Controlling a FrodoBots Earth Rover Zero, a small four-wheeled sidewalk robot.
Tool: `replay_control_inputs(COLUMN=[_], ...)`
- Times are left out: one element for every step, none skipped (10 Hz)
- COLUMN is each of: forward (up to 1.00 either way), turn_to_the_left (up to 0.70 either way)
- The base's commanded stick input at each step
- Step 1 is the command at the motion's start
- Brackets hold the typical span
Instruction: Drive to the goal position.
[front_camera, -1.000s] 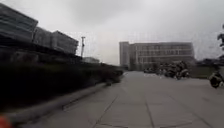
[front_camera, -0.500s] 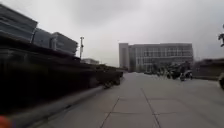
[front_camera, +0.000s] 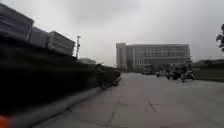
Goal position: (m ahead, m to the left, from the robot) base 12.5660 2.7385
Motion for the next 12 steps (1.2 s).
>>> replay_control_inputs(forward=[0.70,0.70,0.70,0.70,0.70,0.70,0.70,0.70,0.70,0.70,0.70,0.70], turn_to_the_left=[-0.08,0.00,0.00,0.00,0.00,0.00,0.00,0.00,0.00,0.00,0.00,0.00])
